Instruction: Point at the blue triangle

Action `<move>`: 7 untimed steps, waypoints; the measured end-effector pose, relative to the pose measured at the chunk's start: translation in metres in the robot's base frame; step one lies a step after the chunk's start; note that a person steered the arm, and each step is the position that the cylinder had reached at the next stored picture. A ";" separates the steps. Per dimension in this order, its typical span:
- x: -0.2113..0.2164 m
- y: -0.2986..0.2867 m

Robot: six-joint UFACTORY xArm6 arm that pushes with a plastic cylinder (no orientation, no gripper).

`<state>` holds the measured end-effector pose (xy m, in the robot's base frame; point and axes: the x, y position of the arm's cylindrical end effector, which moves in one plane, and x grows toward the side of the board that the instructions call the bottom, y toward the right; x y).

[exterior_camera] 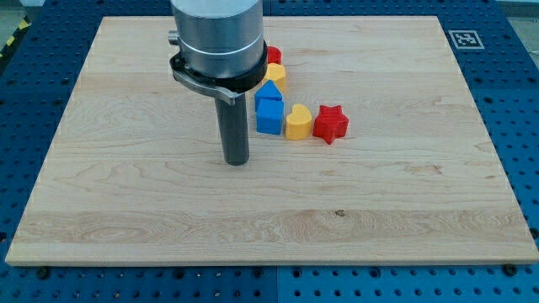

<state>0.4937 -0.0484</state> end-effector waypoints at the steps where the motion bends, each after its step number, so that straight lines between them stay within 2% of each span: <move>1: 0.001 0.000; 3: 0.017 0.006; 6: 0.029 0.136; 7: 0.030 0.195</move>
<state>0.5232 0.1467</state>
